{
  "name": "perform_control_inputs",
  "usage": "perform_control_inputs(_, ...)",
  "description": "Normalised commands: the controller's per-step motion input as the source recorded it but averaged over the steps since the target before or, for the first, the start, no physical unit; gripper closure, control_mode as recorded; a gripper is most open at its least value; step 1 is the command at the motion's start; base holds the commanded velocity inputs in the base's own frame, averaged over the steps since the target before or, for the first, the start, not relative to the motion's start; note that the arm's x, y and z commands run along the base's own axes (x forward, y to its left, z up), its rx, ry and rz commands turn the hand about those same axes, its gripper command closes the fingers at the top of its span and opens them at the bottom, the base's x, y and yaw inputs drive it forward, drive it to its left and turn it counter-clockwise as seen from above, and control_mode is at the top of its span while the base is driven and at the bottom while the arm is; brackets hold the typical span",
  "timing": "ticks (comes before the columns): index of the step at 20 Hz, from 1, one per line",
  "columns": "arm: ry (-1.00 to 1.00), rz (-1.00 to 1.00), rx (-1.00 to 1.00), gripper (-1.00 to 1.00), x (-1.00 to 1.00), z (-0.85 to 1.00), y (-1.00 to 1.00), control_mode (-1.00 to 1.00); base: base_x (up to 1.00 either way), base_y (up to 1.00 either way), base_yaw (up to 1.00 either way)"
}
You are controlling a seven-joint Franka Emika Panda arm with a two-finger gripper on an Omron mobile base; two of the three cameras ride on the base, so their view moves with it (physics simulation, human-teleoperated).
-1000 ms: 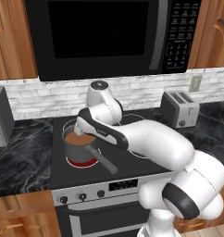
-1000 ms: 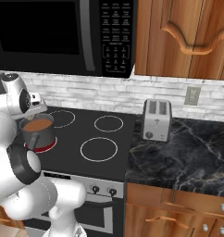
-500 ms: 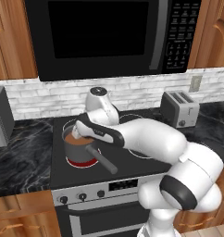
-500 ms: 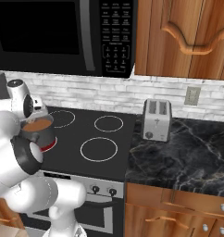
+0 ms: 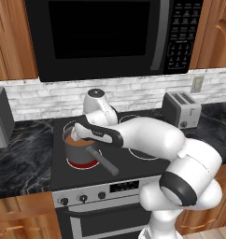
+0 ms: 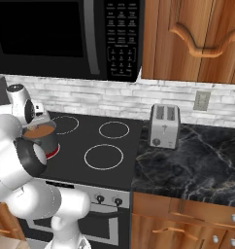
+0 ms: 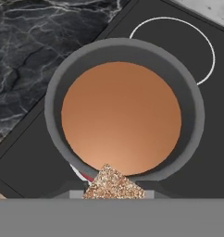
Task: Pick up the sugar cube(s) and place them in the saucepan with hot chocolate.
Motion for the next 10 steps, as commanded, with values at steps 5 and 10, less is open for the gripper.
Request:
perform_control_inputs(5, 0.00, 0.00, -0.01, 1.00, 0.00, 0.00, 0.00, -1.00, 0.00, 0.00, 0.00)
perform_control_inputs(10, 0.00, 0.00, 0.00, 1.00, 0.00, 0.00, 0.00, -1.00, 0.00, 0.00, 0.00)
